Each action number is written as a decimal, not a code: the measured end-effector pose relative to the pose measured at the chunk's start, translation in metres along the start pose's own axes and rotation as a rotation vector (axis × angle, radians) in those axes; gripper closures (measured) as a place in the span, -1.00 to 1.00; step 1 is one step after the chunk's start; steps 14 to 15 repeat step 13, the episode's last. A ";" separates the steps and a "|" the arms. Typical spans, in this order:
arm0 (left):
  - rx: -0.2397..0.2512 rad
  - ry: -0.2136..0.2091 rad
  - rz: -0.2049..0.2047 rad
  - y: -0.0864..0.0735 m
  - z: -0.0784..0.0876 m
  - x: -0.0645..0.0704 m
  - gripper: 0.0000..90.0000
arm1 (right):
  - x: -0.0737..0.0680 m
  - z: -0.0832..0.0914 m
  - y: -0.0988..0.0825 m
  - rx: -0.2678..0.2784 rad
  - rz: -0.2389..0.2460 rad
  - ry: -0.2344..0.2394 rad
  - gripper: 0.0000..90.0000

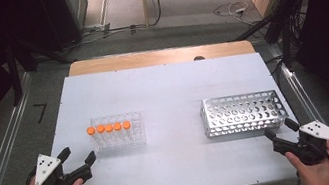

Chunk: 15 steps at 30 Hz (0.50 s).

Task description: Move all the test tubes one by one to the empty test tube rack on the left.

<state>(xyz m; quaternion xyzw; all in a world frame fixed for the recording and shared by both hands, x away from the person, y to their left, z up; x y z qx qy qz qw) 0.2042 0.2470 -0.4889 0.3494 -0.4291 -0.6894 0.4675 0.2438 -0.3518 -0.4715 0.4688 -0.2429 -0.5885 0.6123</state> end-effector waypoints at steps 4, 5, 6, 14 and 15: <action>-0.024 -0.001 0.003 -0.004 -0.003 -0.002 -0.67 | 0.009 0.000 -0.004 -0.021 -0.006 -0.026 -0.57; -0.031 -0.003 0.003 -0.005 -0.003 -0.002 -0.67 | 0.012 -0.001 -0.005 -0.027 -0.009 -0.032 -0.58; -0.039 -0.005 0.006 -0.006 -0.004 -0.002 -0.67 | 0.014 -0.001 -0.006 -0.035 -0.013 -0.038 -0.59; -0.084 -0.006 0.011 -0.012 -0.010 -0.004 -0.68 | 0.028 -0.007 -0.019 -0.135 -0.028 -0.057 -0.66; -0.084 -0.006 0.011 -0.012 -0.010 -0.004 -0.68 | 0.028 -0.007 -0.019 -0.135 -0.028 -0.057 -0.66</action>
Point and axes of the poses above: each handheld gripper's, and its own axes: z roughly backward along the jaws, y roughly out of its top, x roughly to its right, the point moved 3 cm from there along -z, roughly forward along the jaws, and after that the axes turned 14 degrees about -z, right-handed, at the moved point
